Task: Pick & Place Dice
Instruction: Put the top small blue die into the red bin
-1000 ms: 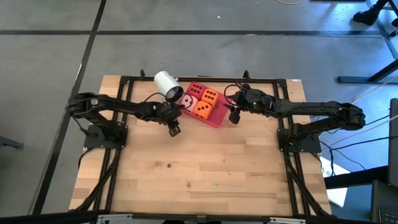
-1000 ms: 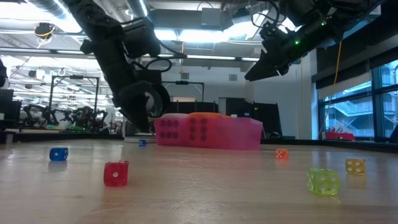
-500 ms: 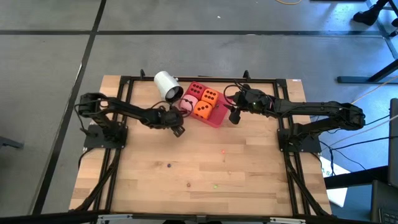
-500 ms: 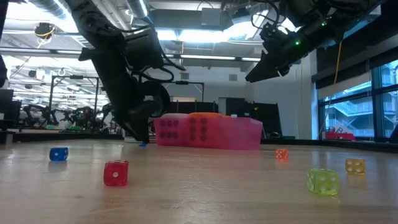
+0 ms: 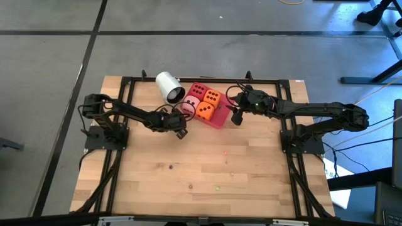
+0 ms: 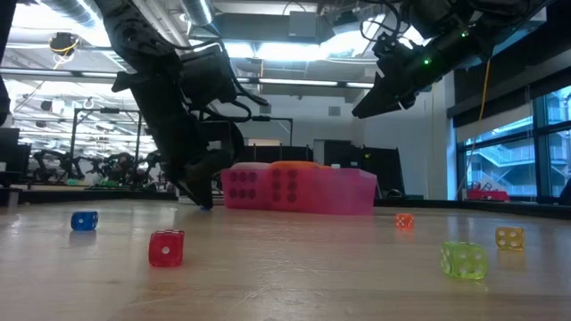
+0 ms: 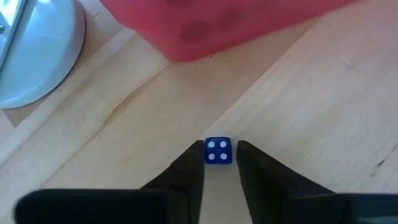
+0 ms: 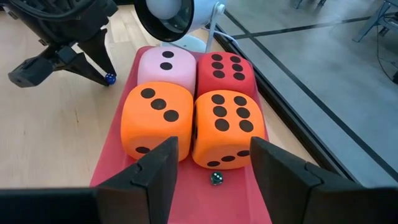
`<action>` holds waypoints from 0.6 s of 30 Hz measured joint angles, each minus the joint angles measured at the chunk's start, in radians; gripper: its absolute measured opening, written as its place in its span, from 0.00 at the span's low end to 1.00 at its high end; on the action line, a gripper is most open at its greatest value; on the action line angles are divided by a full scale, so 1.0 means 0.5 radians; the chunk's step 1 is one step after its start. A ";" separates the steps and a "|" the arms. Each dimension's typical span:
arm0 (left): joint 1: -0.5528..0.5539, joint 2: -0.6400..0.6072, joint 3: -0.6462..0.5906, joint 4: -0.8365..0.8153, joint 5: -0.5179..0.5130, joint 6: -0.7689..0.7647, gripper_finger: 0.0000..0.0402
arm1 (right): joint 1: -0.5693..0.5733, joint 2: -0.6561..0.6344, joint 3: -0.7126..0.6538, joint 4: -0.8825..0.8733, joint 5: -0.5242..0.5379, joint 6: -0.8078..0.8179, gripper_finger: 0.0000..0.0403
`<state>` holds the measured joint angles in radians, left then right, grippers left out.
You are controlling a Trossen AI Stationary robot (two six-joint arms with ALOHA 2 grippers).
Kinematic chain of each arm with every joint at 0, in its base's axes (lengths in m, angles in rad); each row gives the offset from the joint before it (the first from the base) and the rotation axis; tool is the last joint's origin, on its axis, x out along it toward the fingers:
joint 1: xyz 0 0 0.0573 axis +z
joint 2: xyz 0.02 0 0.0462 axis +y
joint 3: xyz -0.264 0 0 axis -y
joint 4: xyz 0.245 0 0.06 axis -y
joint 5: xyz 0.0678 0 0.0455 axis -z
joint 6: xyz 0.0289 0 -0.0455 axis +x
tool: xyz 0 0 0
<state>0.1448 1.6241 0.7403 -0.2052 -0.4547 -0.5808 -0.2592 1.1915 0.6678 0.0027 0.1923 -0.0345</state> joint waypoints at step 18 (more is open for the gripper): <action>-0.075 0.007 0.012 0.129 0.034 0.187 0.11 | 0.000 0.000 0.000 0.000 0.003 0.000 0.49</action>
<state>0.1074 1.6275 0.7464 -0.1408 -0.4374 -0.4871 -0.2592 1.1915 0.6678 0.0025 0.1936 -0.0345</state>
